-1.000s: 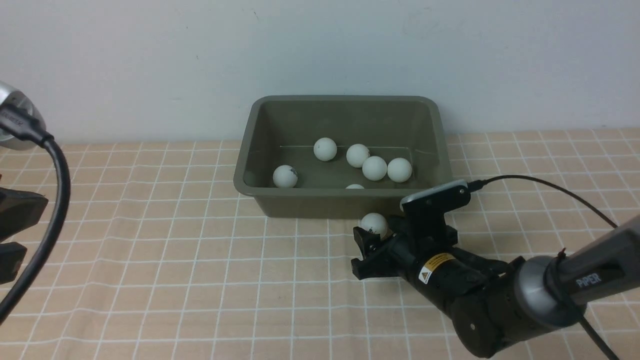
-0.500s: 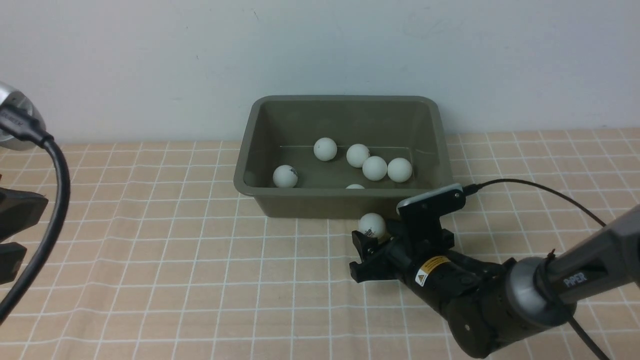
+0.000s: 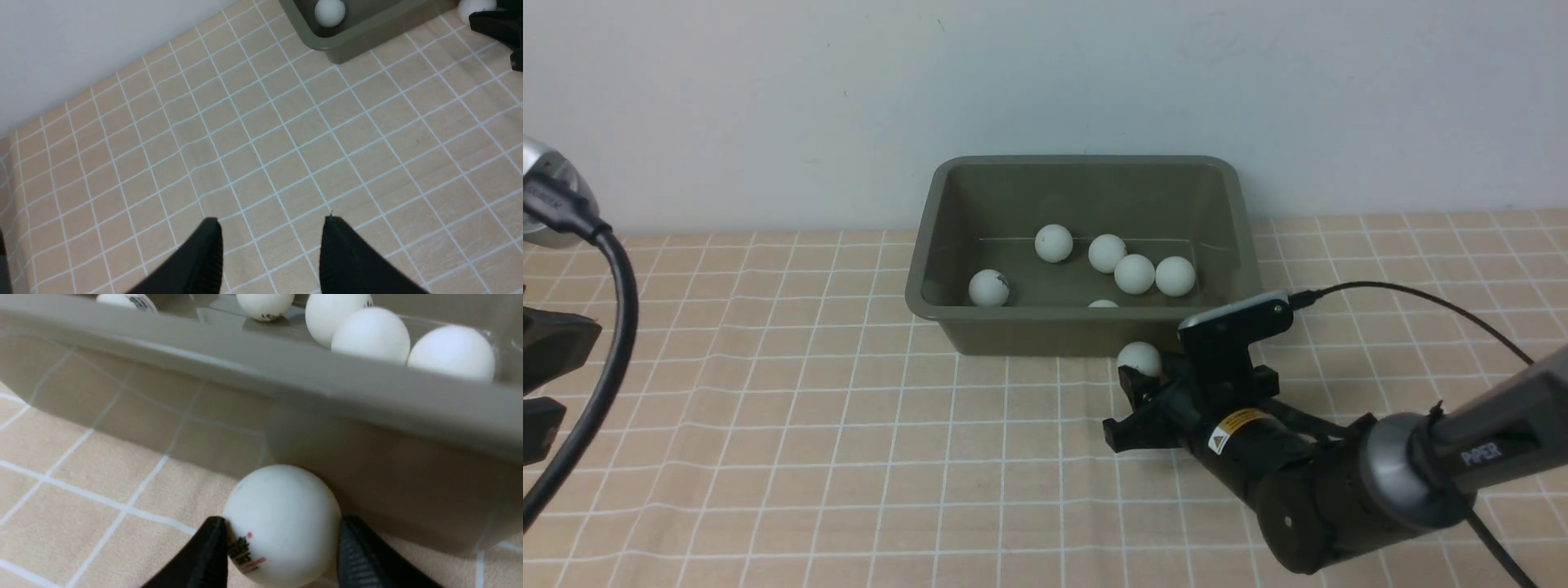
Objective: Put the table tennis balls into the box on the light coffee tablecloth.
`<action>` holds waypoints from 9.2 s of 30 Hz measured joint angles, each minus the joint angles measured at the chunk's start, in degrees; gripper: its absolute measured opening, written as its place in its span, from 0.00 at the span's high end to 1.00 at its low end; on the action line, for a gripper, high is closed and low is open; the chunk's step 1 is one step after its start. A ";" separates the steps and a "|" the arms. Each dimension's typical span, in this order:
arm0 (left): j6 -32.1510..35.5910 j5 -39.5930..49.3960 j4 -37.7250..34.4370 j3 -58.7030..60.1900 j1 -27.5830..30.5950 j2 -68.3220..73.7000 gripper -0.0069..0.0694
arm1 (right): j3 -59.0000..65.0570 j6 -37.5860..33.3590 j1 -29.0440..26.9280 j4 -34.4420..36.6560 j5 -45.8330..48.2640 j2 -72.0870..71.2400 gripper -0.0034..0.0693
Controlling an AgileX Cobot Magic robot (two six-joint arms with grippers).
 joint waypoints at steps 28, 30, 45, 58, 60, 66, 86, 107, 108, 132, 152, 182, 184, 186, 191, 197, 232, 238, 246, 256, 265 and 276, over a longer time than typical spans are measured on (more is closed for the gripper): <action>0.00 -1.68 0.06 0.00 0.00 0.00 0.56 | -0.27 -4.88 -4.03 -5.84 39.24 -38.03 0.52; 0.00 -1.70 0.02 0.00 0.00 0.00 0.56 | -2.84 -4.88 -6.56 -6.10 39.66 -35.16 0.52; 0.00 -1.70 0.02 0.00 0.00 0.00 0.56 | -25.89 -4.88 -9.80 -15.56 46.27 -9.27 0.52; 0.00 -3.05 -1.81 0.00 0.00 0.00 0.56 | -28.04 -4.88 -11.32 -18.41 43.81 -12.65 0.26; 0.00 -3.05 -2.52 0.00 0.00 0.00 0.56 | -28.04 -4.88 -13.25 -18.41 44.10 -17.01 0.29; 0.00 -3.05 -3.94 0.00 0.00 0.00 0.56 | -28.04 -4.66 -20.80 -18.41 48.78 -28.29 0.39; 1.19 -4.26 -8.01 0.00 0.00 0.00 0.56 | -28.04 -6.61 -23.99 -23.86 94.06 -54.84 0.59; 3.07 -4.52 -11.06 0.00 0.00 0.00 0.56 | 14.00 -8.79 -23.99 -14.75 69.11 -81.07 0.59; 3.20 -4.52 -11.23 0.00 0.00 0.00 0.56 | 16.26 -8.79 -23.99 -13.36 67.29 -82.25 0.59; 3.98 -4.52 -12.09 0.00 0.00 0.00 0.56 | 29.10 -8.98 -23.99 -9.48 47.80 -85.11 0.59; 4.05 -4.52 -12.53 0.00 0.00 0.00 0.56 | 29.10 -9.17 -23.99 -9.43 50.02 -93.24 0.59; 5.50 -4.41 -12.48 0.00 0.00 0.00 0.56 | 41.37 -9.17 -36.42 -12.77 57.85 -113.93 0.59; 5.50 -4.30 -12.48 0.00 0.00 0.00 0.56 | 41.62 -9.17 -36.61 -10.56 58.26 -114.54 0.59; 5.50 -4.19 -12.48 0.00 0.00 0.00 0.56 | 41.83 -9.17 -36.66 -9.05 58.59 -114.82 0.59; 5.50 -3.26 -12.48 0.00 0.00 0.00 0.56 | 43.66 -9.17 -36.66 -7.73 58.56 -116.37 0.59; 5.50 -2.99 -12.53 0.00 0.00 0.00 0.56 | 47.66 -9.17 -36.66 -6.35 59.93 -119.42 0.59; 5.50 -1.71 -19.54 0.00 0.00 0.00 0.56 | 48.18 -9.17 -36.66 -5.88 61.60 -119.42 0.59; 5.63 -1.71 -18.89 0.00 0.07 -0.37 0.56 | 48.18 -9.17 -36.66 -5.88 61.60 -119.42 0.59; 9.22 -7.55 -18.26 2.94 8.65 -8.93 0.56 | 48.18 -9.17 -36.66 -5.88 61.61 -119.42 0.59; 10.06 -21.36 -18.37 23.76 22.51 -20.63 0.56 | 48.18 -9.17 -36.66 -5.88 61.66 -119.42 0.59; 10.06 -33.09 -18.07 42.65 20.40 -31.69 0.56 | 48.18 -9.17 -36.66 -5.88 61.66 -119.42 0.59; 9.82 -32.66 -17.22 54.59 20.29 -46.15 0.56 | 48.18 -9.17 -36.66 -5.88 61.66 -119.42 0.59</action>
